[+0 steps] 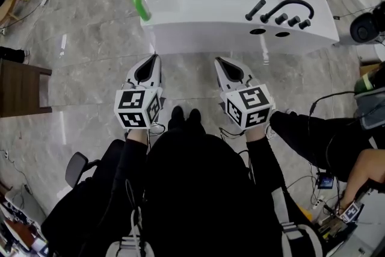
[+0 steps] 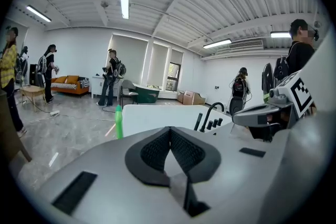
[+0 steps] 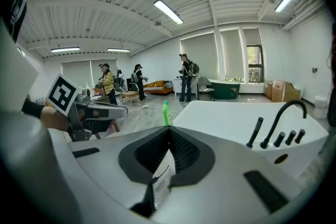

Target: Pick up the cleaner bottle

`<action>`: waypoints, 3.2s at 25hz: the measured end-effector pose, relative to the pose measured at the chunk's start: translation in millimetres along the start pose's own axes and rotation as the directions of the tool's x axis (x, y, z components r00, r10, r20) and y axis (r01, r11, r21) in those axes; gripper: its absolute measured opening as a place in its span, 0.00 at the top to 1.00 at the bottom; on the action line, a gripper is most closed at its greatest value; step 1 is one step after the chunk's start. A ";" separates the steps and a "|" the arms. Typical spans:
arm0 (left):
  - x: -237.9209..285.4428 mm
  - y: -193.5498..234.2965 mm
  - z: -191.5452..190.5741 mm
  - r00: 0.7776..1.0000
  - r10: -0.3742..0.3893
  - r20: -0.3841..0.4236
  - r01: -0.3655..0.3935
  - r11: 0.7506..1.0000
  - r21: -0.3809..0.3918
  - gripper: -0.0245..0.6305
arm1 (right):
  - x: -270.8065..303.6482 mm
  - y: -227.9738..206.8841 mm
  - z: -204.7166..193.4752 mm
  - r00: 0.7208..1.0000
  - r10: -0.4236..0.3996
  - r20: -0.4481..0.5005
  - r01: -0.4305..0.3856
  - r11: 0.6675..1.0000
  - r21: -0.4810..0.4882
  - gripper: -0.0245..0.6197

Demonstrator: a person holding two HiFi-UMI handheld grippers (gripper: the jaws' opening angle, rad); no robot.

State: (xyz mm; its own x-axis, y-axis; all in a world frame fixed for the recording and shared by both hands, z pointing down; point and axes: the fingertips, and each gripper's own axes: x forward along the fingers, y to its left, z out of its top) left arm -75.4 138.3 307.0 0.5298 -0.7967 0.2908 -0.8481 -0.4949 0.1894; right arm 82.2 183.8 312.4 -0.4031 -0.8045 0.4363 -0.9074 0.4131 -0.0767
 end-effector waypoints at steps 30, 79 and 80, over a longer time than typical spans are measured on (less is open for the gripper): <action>103.2 51.0 36.0 0.990 0.136 0.027 -0.137 0.990 0.029 0.91 | 108.6 -68.3 68.4 0.997 -0.017 0.078 0.022 0.998 -0.061 0.96; 288.6 249.7 -85.7 0.876 0.307 -0.372 -0.345 0.938 -0.037 0.55 | 375.6 -102.4 48.8 0.973 0.061 -0.222 -0.068 0.997 -0.023 0.96; 289.7 250.4 -88.2 0.873 0.310 -0.376 -0.347 0.937 -0.035 0.55 | 377.5 -103.0 47.7 0.972 0.062 -0.225 -0.068 0.997 -0.021 0.96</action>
State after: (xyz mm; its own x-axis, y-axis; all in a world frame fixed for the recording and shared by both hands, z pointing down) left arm -133.7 -185.7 521.5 0.2028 -0.7183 0.6655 -0.9785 -0.1751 0.1091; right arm 17.8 -182.8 442.2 -0.4213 -0.6604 0.6215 -0.8752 0.4758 -0.0877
